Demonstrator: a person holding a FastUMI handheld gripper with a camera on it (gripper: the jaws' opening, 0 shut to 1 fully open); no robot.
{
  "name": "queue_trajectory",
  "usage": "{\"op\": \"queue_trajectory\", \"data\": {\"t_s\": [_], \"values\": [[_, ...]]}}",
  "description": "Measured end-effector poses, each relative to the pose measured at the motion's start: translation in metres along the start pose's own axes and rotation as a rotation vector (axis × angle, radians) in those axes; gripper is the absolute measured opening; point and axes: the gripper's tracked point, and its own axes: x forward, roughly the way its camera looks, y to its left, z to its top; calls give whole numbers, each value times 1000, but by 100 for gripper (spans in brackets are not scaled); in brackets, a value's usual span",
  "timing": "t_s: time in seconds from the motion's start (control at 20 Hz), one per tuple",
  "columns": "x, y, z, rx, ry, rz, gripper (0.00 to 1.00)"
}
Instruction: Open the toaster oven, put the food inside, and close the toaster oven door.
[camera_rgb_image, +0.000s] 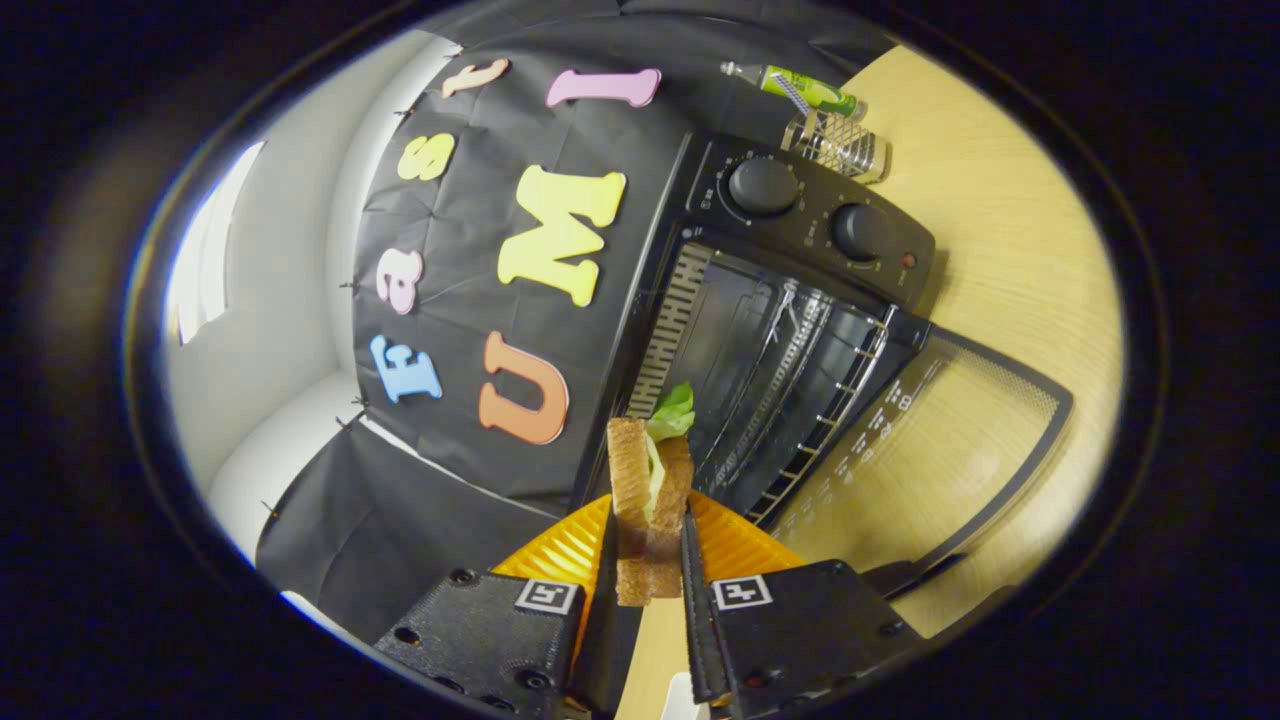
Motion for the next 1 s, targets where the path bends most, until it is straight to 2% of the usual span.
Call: {"op": "queue_trajectory", "data": {"t_s": [0.15, 0.35, 0.45, 0.55, 0.7, 0.85, 1.0], "values": [[18, -14, 14, 67, -33, -31, 35], [37, -33, 23, 80, -48, -131, 36], [51, -22, 16, 49, -4, -114, 35], [58, -26, 15, 7, 8, -171, 36], [71, -24, 8, 0, 41, -195, 36], [83, -30, 12, -126, 46, -252, 36], [93, -44, 11, -184, 73, -318, 38]]}}
